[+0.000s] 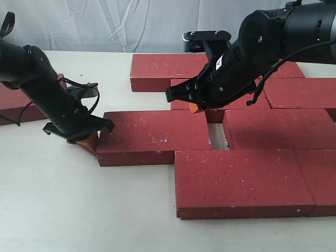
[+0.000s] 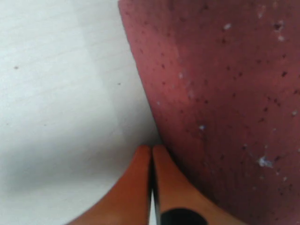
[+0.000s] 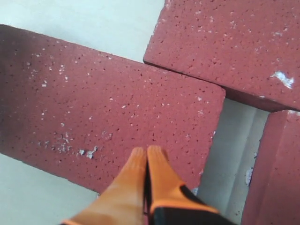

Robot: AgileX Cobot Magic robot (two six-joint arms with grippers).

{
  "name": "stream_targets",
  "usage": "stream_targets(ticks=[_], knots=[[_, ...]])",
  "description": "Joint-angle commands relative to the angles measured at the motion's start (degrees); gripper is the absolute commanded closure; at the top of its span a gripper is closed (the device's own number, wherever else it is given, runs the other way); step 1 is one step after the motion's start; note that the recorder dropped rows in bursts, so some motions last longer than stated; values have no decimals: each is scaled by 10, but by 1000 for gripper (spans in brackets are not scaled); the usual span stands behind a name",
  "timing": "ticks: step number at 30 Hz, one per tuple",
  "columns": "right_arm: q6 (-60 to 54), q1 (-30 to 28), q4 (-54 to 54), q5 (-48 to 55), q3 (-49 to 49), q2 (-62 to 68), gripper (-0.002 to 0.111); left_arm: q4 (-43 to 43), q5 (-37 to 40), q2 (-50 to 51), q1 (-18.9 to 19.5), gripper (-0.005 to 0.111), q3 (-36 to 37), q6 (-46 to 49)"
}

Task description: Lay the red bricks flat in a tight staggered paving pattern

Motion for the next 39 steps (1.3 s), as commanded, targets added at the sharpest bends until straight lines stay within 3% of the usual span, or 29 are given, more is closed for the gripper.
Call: stream_targets(ticks=[1,8,13,28,39], knots=[[0,-4,1,-3,-1,-6,109,-4,-7,7,-6,107,1,4],[0,-4,1,-3,-1,-6,109,-15,-21,7,-6,107,1,6],[0,-4,1,-3,-1,-6,109,-97,-22,5,-6,107,1,90],[0,-4,1,-5,-1,-6,109,-166,2,5,-7,107,0,136],[0,-4,1,-5,-1,-6,109,-144,6,5,-12,107,0,137]])
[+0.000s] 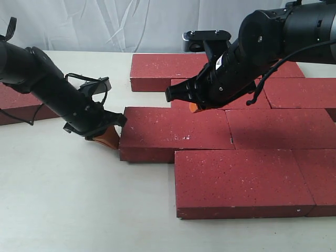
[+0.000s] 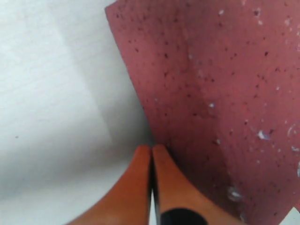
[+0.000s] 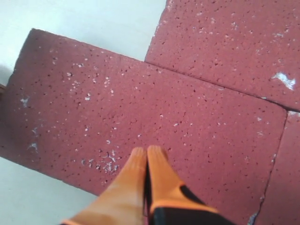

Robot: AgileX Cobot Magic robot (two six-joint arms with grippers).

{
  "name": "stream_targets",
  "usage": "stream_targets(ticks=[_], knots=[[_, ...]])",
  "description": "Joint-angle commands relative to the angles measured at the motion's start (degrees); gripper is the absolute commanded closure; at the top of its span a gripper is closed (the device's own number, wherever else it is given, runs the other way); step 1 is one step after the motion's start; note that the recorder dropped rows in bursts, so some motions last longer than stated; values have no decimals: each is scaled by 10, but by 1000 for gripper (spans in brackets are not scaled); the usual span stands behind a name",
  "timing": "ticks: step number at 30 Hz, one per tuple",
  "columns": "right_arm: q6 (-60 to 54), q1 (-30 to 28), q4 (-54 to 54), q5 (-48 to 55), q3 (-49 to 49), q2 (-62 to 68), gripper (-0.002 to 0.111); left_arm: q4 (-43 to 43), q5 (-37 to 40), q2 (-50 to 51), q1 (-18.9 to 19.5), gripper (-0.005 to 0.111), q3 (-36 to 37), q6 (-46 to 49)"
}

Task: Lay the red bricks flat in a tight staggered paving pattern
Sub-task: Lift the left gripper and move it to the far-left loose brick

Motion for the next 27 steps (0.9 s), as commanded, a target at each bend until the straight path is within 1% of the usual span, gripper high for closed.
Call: stream_targets(ticks=[1,9,12,16,27], knots=[[0,-4,-1,-4,-1,-6,109,13,8,0,5,107,-1,-7],[0,-4,-1,-5,-1,-6,109,24,9,-27,60,107,-1,-32],[0,-4,-1,-5,-1,-6,109,21,8,-37,67,107,-1,-32],[0,-4,-1,-5,-1,-6,109,2,7,-37,60,107,-1,-32],[0,-4,-1,-6,-1,-6,109,-11,1,-19,6,107,-1,-32]])
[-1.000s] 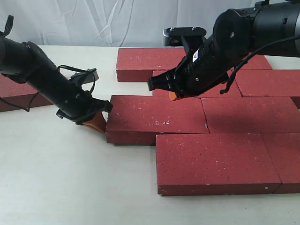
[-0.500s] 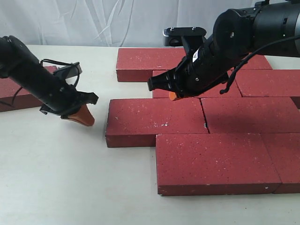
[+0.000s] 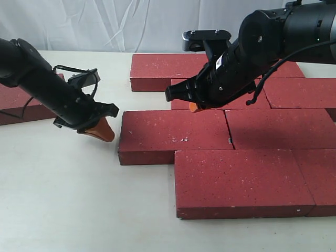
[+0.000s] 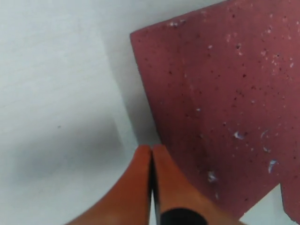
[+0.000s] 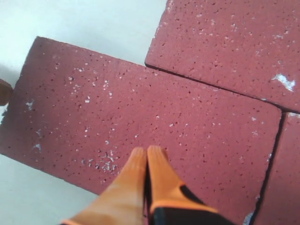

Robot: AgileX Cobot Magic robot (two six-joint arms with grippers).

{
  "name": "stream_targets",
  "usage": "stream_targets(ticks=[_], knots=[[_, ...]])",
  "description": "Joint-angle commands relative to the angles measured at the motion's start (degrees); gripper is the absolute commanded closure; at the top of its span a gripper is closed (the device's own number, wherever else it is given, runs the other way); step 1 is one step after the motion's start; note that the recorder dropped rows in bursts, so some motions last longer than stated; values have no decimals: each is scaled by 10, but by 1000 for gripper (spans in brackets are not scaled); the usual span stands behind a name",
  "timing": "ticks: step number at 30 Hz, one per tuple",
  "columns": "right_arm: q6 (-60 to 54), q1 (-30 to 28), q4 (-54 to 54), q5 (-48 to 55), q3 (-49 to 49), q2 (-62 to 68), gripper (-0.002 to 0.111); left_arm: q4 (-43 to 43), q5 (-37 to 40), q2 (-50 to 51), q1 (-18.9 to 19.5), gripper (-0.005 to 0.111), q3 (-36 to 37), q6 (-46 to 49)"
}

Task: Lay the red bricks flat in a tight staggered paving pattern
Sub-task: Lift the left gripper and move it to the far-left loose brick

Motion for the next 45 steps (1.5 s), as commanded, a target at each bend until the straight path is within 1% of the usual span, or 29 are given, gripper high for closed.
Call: stream_targets(ticks=[1,6,11,17,20,23,27,32,34,36,41,45], knots=[[0,-4,-1,-3,-1,-6,109,-22,-3,2,-23,107,-1,-2],[0,-4,-1,-3,-1,-6,109,-22,-2,2,-39,107,-1,1],[0,-4,-1,-3,-1,-6,109,-16,-3,2,-39,107,-1,1],[-1,-4,-1,-2,-1,-6,109,34,-18,0,-39,107,-1,-2],[-1,-4,-1,0,-1,-6,109,33,-16,0,-21,107,-1,-2],[-1,-4,-1,0,-1,-6,109,20,-7,0,7,107,-3,-3],[-1,-4,-1,-2,-1,-6,109,16,29,-8,35,107,-31,-3],[-1,-4,-3,-3,-1,-6,109,19,16,-54,59,107,-34,-5],[-1,-4,-3,-3,-1,-6,109,35,4,-70,65,107,-34,-21],[-1,-4,-3,-3,-1,-6,109,70,-13,-88,71,107,-34,-49],[-1,-4,-3,-3,-1,-6,109,203,-68,-128,75,107,-34,-159],[-1,-4,-3,-3,-1,-6,109,282,-95,-150,75,107,-34,-221]])
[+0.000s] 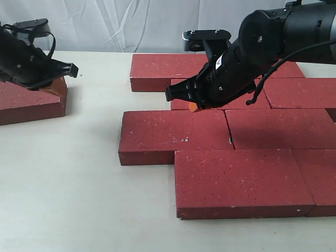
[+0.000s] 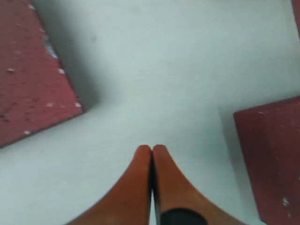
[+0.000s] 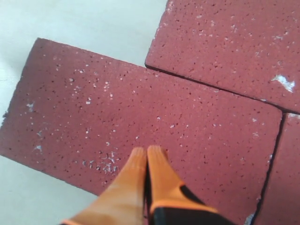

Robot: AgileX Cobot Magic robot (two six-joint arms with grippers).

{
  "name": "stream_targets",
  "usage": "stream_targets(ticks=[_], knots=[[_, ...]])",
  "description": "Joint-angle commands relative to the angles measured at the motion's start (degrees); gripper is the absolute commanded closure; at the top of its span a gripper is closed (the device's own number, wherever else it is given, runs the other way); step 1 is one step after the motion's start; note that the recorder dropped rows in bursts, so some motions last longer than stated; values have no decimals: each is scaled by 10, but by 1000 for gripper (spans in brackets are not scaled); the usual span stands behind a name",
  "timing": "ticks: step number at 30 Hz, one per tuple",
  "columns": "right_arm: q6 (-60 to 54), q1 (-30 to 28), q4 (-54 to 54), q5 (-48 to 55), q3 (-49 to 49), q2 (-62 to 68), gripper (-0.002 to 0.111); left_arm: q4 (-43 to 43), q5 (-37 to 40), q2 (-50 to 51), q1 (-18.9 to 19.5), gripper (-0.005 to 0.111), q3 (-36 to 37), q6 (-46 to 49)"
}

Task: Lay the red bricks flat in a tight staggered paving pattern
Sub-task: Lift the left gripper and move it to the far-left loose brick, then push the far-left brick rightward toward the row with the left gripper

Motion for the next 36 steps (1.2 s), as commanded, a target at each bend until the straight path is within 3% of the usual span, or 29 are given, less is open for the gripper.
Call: stream_targets(ticks=[1,11,23,36], knots=[[-2,-4,-3,-2,-1,-6,109,96,-34,-28,1,107,-3,-80],[-3,-4,-11,-2,-1,-6,109,266,-91,-32,12,107,-3,-215],[-3,-4,-15,-4,-1,-5,109,256,-103,0,103,107,-3,-219],[-3,-4,-15,-5,-1,-5,109,237,-154,87,111,107,-3,-216]])
